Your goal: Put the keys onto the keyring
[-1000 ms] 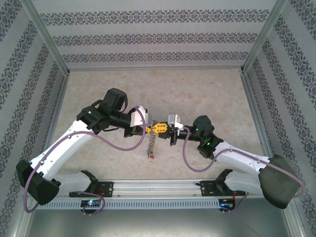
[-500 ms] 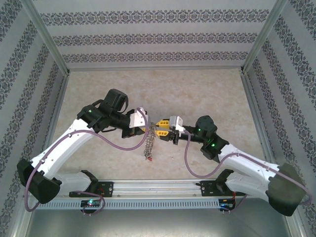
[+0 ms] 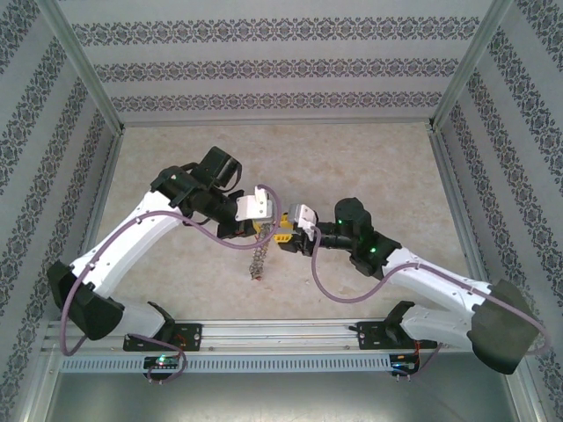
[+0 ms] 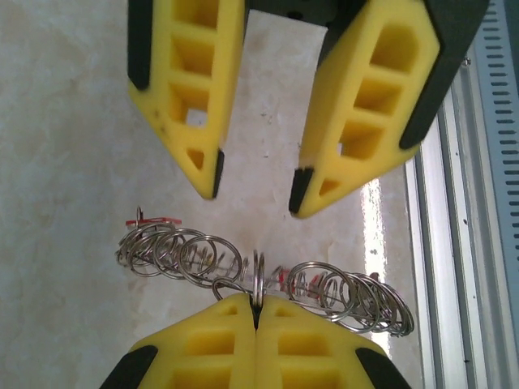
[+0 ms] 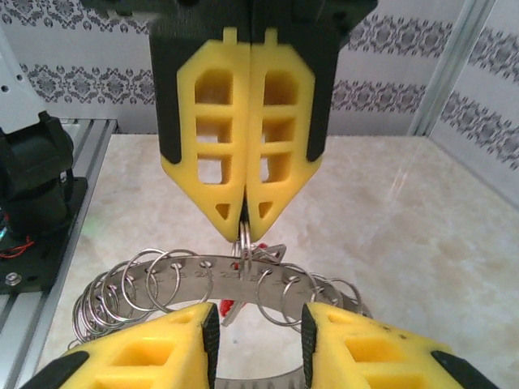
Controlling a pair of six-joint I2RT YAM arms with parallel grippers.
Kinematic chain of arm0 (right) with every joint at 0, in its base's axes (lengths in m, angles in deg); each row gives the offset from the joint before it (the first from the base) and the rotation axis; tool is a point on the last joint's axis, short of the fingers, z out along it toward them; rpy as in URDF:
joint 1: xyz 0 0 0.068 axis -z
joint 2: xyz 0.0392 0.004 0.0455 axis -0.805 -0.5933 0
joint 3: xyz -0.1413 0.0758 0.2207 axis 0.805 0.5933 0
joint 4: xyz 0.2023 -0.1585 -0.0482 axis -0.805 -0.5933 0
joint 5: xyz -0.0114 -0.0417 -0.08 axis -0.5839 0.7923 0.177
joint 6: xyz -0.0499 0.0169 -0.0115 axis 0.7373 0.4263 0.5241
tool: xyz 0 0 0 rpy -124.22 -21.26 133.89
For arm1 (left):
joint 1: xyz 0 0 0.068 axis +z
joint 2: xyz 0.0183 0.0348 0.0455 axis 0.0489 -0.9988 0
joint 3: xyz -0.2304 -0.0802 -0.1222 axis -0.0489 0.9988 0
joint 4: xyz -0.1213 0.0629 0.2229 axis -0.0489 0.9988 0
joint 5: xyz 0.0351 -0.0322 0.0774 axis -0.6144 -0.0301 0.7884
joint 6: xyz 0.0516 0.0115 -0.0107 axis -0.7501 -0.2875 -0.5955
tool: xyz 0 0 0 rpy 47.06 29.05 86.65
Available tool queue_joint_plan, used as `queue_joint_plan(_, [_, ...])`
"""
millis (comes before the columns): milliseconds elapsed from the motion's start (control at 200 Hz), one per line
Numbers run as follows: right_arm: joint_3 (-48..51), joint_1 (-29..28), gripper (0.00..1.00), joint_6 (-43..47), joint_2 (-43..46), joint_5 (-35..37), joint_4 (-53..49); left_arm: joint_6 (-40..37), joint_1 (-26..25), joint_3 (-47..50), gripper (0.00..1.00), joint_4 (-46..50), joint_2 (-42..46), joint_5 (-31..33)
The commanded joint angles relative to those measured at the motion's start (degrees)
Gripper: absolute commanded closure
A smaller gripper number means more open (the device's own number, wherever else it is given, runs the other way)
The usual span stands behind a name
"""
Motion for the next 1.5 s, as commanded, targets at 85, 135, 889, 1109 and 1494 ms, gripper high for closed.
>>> queue_joint_plan(85, [-1.7, -1.4, 0.71, -2.1, -2.3, -2.1, 4.0, 0.9, -1.6, -3.2, 1.0, 6.0, -2.2, 1.1])
queue_joint_plan(135, [-1.6, -1.6, 0.73, -2.1, -2.5, -2.1, 4.7, 1.2, -1.7, -3.8, 1.0, 6.5, -2.9, 1.0])
queue_joint_plan(889, [3.7, -2.0, 0.85, -6.5, -2.7, 1.2, 13.9, 1.8, -1.8, -5.7, 1.0, 5.0, -3.9, -4.1])
queue_joint_plan(1109, [4.0, -1.9, 1.0, -6.1, -1.3, 0.1, 13.4, 3.5, -1.8, -3.7, 0.92, 2.1, -2.4, -4.3])
queue_joint_plan(1494, [6.8, -0.8, 1.0, -10.3, 0.9, -1.6, 23.6, 5.8, -1.7, 5.3, 0.77, -9.3, 4.6, -6.1])
